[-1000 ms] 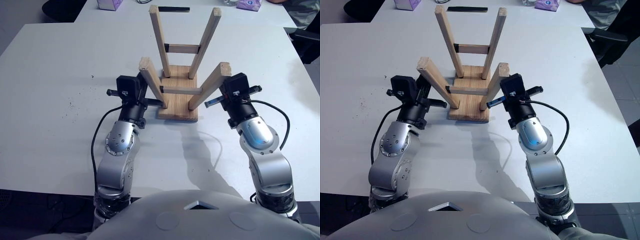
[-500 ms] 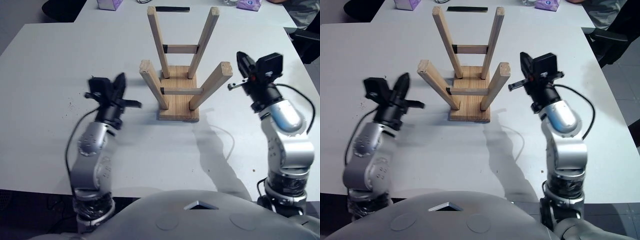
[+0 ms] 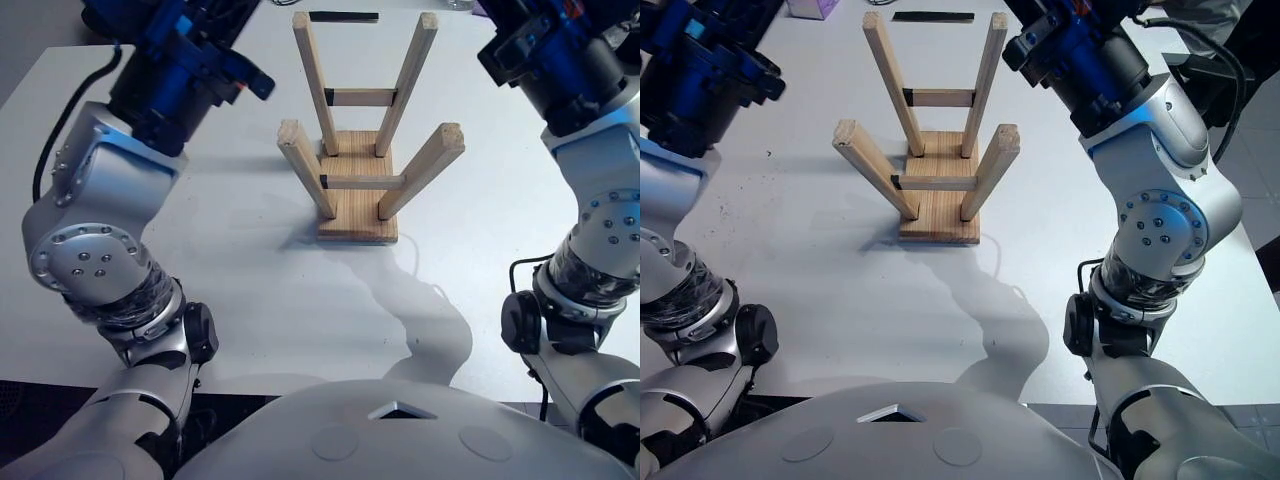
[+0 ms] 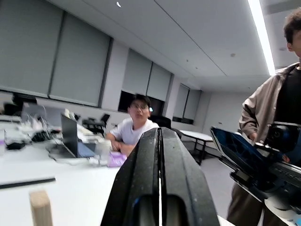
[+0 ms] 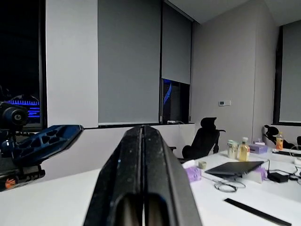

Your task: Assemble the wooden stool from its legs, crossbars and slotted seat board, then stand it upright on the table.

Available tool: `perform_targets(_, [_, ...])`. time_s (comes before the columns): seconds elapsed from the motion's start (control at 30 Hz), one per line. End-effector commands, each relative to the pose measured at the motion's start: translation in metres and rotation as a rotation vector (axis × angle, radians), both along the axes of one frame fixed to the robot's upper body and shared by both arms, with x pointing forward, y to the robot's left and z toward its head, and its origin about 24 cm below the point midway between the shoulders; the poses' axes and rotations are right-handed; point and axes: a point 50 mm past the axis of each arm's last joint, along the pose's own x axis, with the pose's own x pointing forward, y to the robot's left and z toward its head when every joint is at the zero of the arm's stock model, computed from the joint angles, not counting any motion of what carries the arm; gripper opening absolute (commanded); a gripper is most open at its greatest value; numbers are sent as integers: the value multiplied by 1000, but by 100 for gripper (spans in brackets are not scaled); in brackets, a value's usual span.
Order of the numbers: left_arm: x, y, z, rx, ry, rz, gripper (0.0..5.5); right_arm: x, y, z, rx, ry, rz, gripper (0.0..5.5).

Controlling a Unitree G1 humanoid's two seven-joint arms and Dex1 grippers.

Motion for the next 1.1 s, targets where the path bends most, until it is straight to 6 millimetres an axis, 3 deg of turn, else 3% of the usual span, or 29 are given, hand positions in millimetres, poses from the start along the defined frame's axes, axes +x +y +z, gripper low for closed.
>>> perform_targets(0.03, [3,-3,-14,45,88,3,2,1,3,-20,-73,68,3,0])
perform_targets(0.13, [1,-4,-11,32,68,-22,2,-1,3,-11,-38,42,32,0])
perform_targets(0.3, [1,1,22,-79,-39,-63,2,-4,-4,18,82,-22,67,0])
perform_targets(0.4, [1,-1,23,-84,-10,-104,2,-5,-3,5,20,15,71,0])
perform_targets(0.47, [10,-9,1,-80,143,-119,2,-3,0,-26,-76,98,78,0])
perform_targets(0.57, [22,-27,-62,9,409,-145,2,3,4,-95,-277,283,47,0])
perform_targets(0.6, [24,-29,-80,37,466,-146,2,2,6,-108,-318,305,51,0])
perform_targets(0.67, [27,-29,-103,66,527,-135,2,-1,12,-113,-325,293,79,0])
perform_targets(0.7, [27,-27,-107,71,528,-124,2,-1,14,-105,-286,266,96,0])
perform_targets(0.83, [23,-13,-70,-62,371,-127,2,0,4,-48,-9,134,122,0])
perform_targets(0.97, [11,5,-21,-239,167,-85,2,3,-29,0,294,57,83,0])
perform_targets(1.03, [6,24,-1,-375,81,-15,2,9,-51,4,382,68,4,0])
perform_targets(1.1, [7,47,-7,-455,91,79,2,23,-64,-16,340,163,-130,0])
